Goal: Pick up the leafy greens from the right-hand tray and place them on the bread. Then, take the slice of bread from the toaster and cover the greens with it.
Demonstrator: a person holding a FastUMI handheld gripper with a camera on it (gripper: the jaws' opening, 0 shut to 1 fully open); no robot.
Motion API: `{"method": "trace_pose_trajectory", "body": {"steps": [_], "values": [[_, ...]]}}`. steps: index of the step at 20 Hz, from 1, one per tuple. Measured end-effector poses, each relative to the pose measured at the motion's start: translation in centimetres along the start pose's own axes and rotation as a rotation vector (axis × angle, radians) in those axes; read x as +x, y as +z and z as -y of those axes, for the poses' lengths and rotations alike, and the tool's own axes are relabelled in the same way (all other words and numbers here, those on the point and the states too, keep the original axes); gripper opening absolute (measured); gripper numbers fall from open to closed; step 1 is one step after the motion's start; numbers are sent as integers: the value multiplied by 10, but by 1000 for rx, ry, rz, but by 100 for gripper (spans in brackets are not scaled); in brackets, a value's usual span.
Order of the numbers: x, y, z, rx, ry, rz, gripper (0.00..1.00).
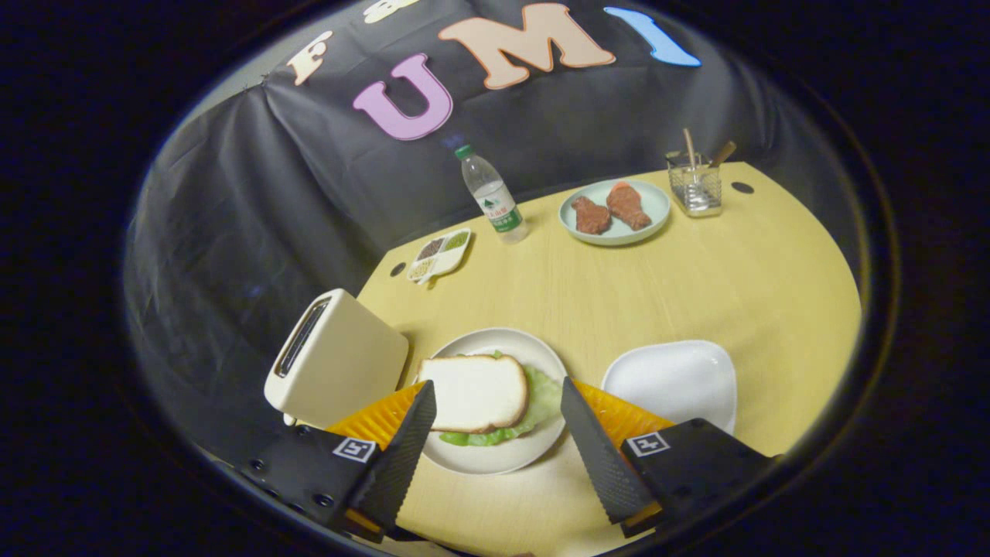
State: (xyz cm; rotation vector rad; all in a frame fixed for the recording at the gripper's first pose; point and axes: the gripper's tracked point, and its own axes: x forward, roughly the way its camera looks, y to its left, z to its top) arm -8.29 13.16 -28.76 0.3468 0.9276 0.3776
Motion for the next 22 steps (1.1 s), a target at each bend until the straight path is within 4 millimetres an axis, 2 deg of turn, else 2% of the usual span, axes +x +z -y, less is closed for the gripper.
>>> {"method": "trace_pose_trajectory", "body": {"steps": [5,13,19,22], "values": [[-49,42,12,-55,-46,167,100],[-114,81,16,-118,-110,344,100],[-171,123,15,-205,-194,535,100],[-192,134,18,-222,-232,592,100]]}}
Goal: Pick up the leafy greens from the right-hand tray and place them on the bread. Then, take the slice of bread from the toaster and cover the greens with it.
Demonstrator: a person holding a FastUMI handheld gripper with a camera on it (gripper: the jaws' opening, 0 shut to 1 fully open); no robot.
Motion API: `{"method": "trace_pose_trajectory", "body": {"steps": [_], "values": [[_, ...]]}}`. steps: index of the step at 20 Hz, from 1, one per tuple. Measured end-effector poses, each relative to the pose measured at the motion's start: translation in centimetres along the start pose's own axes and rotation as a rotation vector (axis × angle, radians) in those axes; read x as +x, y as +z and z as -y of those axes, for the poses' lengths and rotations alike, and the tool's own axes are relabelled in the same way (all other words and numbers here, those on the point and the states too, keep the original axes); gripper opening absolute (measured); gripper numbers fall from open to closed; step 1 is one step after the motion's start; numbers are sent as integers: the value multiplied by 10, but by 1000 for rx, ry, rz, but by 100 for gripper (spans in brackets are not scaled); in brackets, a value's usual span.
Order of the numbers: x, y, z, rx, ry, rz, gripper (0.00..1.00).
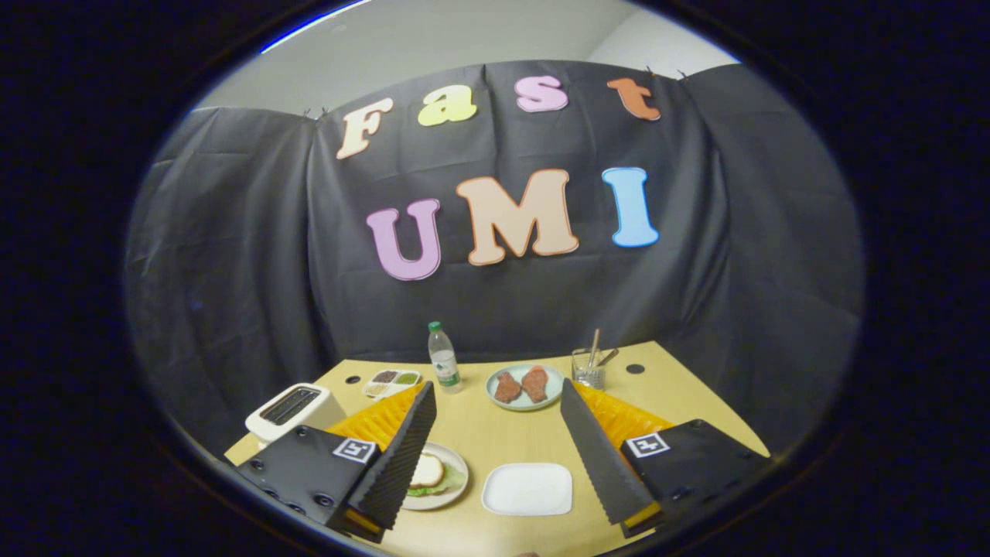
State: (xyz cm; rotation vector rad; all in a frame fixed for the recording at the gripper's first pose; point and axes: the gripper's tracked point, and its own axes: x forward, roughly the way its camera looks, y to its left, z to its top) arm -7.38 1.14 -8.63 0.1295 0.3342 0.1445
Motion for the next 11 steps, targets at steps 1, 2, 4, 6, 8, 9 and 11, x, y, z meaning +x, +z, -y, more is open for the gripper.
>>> {"method": "trace_pose_trajectory", "body": {"steps": [1,2,4,6,8,9,11], "values": [[-4,10,10,-3,-11,10,100],[-6,13,12,-2,-19,22,100],[-10,17,18,5,-33,36,100],[-12,19,22,11,-40,46,100],[-13,19,24,10,-44,55,100],[-12,20,25,8,-45,61,100],[-15,26,24,8,-44,70,100]]}}
